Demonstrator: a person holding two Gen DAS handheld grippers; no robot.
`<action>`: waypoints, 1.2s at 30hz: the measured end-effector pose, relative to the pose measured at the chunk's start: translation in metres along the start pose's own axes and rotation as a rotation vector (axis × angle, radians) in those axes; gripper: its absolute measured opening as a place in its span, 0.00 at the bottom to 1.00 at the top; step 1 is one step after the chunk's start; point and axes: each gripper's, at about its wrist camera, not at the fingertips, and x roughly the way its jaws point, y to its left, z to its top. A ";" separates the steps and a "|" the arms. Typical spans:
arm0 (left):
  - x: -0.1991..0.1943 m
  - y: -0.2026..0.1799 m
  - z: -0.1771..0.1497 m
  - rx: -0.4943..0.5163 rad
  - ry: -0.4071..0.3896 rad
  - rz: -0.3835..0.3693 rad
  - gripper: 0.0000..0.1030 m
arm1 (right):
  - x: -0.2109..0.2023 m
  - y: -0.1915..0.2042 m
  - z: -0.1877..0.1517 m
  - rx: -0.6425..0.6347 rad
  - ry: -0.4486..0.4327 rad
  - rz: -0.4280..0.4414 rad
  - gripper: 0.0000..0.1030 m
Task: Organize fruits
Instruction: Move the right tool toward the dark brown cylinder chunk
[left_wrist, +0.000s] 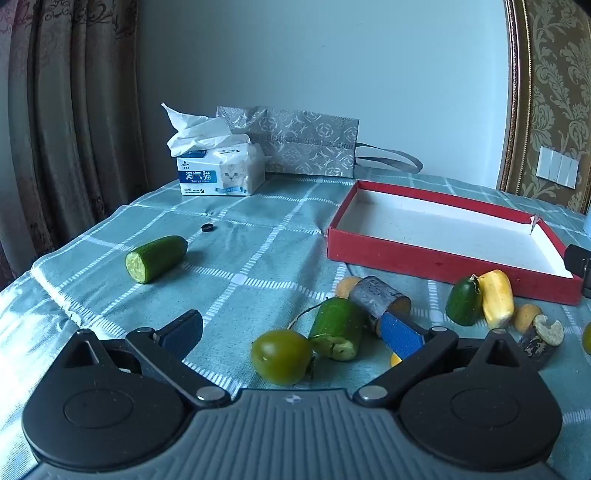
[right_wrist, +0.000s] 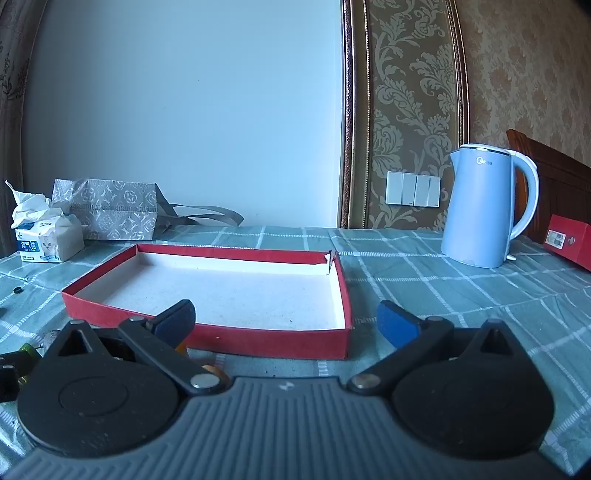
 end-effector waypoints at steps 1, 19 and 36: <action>0.000 0.000 0.000 0.001 0.002 0.002 1.00 | 0.000 0.000 0.000 0.000 0.006 0.001 1.00; -0.011 0.024 -0.008 -0.082 -0.141 0.065 1.00 | -0.003 -0.008 0.003 0.051 -0.016 0.011 1.00; -0.030 0.019 -0.016 -0.039 -0.235 -0.076 1.00 | -0.009 -0.031 0.004 0.083 0.051 0.097 1.00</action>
